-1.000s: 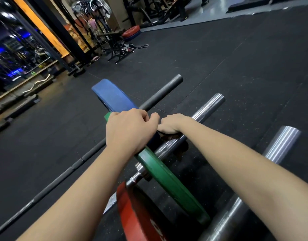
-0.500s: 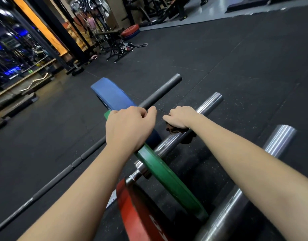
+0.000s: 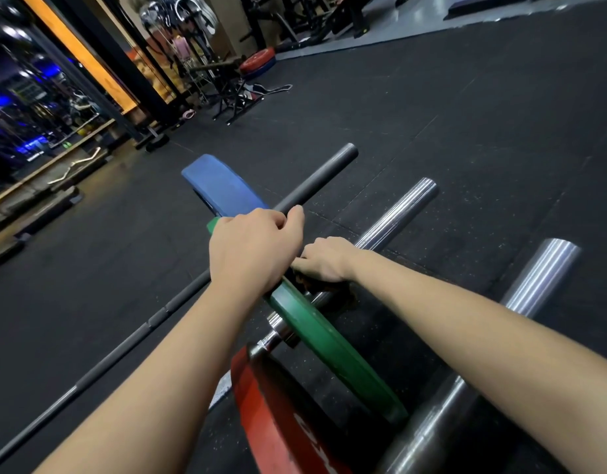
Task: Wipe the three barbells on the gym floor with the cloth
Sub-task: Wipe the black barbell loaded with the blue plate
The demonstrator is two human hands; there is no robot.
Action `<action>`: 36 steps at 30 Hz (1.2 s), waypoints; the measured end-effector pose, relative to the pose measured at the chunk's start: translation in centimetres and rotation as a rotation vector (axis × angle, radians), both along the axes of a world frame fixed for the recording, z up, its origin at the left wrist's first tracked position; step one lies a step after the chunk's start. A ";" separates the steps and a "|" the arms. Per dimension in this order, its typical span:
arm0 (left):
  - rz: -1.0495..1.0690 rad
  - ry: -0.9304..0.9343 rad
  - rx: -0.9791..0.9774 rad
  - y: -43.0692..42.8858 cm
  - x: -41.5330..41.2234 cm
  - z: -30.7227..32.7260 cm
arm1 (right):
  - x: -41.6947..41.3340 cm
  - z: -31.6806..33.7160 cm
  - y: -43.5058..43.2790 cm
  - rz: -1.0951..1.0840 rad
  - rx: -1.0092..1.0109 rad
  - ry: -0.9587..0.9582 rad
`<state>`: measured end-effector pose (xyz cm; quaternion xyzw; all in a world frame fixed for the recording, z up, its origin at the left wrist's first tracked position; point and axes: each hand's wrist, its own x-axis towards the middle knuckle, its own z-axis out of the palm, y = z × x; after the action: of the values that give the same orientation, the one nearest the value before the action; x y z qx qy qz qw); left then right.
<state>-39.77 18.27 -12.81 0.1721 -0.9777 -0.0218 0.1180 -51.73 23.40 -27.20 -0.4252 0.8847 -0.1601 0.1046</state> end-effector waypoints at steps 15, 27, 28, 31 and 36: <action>-0.018 -0.011 0.015 -0.5 -0.1 -0.1 | 0.3 0.4 -0.3 -0.046 0.014 0.044; -0.045 0.015 -0.026 -1.0 -0.3 -0.4 | -8.5 0.6 8.2 -0.522 0.026 0.112; -0.048 0.013 -0.032 -1.0 -0.3 -0.4 | -8.2 0.7 7.6 -0.513 0.064 0.140; -0.049 -0.002 -0.038 -0.7 -0.2 -0.3 | -7.0 0.8 5.3 -0.412 0.162 0.171; -0.022 -0.003 -0.007 -0.7 -0.2 -0.3 | -5.9 0.6 2.8 -0.305 0.144 -0.057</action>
<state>-39.95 17.58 -13.10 0.1608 -0.9798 -0.0194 0.1170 -57.64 26.20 -26.57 -0.2726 0.9448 -0.1225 0.1343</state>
